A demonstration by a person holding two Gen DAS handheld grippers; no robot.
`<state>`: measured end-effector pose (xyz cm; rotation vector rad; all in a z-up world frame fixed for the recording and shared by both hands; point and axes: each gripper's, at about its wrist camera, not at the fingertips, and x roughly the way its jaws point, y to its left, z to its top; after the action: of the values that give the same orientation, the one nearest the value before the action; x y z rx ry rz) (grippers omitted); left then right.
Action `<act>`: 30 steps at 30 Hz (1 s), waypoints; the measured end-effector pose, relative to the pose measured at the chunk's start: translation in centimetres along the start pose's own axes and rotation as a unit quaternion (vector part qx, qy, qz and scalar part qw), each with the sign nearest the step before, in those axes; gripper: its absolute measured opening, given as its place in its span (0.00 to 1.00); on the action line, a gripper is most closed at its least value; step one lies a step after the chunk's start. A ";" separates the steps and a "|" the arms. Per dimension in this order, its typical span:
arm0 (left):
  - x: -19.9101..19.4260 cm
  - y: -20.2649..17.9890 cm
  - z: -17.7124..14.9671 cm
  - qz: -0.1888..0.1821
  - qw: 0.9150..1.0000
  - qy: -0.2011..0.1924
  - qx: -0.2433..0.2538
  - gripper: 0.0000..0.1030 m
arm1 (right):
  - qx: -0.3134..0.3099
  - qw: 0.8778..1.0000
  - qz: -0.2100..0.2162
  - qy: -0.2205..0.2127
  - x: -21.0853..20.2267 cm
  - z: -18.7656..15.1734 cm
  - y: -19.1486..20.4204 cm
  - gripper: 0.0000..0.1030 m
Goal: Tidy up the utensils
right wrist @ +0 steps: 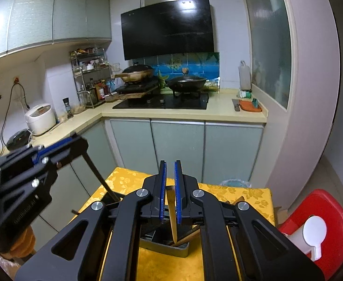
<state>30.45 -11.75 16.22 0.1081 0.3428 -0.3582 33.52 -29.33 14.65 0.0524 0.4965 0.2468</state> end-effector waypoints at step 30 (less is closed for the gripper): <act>-2.3 1.9 -2.6 0.040 0.999 -0.003 0.008 0.90 | 0.036 0.998 -0.021 0.046 1.5 -5.0 -1.6 0.59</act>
<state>28.32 -8.85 14.62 0.1364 0.3290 -0.2820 32.74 -30.54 9.45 0.1000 0.5978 0.1909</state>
